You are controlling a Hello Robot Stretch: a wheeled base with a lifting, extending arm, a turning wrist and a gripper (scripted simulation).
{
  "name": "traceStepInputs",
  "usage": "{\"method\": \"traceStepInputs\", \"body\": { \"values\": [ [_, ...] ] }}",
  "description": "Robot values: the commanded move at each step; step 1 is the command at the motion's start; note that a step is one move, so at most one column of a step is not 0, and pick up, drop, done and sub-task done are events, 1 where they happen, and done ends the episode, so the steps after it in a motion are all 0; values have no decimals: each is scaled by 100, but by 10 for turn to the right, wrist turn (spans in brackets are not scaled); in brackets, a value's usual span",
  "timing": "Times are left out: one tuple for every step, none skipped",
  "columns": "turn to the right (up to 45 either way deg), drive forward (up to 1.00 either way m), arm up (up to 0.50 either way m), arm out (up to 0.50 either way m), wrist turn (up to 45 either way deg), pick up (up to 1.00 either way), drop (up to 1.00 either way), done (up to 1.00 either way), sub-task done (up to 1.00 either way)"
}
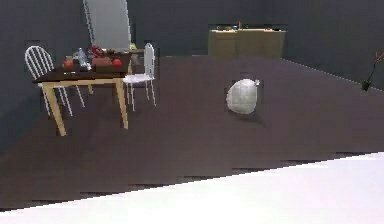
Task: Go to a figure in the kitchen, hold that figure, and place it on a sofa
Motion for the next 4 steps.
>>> {"method": "traceStepInputs", "body": {
  "values": [
    [0, 100, 0, 0, 0, 0, 0, 0, 0],
    [0, 100, 0, 0, 0, 0, 0, 0, 0],
    [0, 100, 0, 0, 0, 0, 0, 0, 0],
    [-150, 0, 0, 0, 0, 0, 0, 0, 0]
  ]
}}
